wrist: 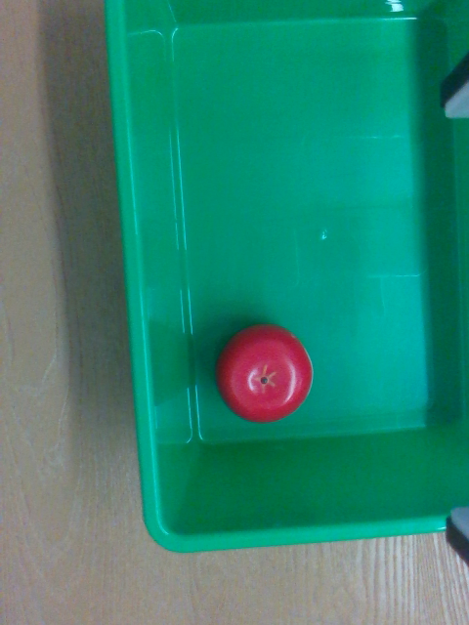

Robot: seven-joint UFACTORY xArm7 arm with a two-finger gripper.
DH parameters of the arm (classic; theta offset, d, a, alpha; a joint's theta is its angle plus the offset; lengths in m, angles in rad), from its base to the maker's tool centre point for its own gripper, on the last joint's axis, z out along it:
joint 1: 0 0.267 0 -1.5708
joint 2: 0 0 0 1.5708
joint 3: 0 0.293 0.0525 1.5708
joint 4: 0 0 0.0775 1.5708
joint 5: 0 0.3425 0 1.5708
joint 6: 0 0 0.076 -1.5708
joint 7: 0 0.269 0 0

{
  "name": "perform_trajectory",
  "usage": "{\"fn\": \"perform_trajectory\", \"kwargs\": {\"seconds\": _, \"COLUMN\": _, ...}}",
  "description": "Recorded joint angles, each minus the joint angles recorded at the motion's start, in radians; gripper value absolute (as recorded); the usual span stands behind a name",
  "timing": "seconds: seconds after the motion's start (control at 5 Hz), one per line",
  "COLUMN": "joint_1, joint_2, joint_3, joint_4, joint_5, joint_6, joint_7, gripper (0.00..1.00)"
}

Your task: Pick fruit

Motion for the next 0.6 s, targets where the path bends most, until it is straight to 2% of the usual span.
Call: {"fn": "perform_trajectory", "kwargs": {"seconds": 0.6, "joint_1": 0.0015, "joint_2": 0.006, "joint_3": 0.001, "joint_4": -0.007, "joint_5": -0.0016, "joint_6": -0.011, "joint_7": 0.000, "gripper": 0.00}}
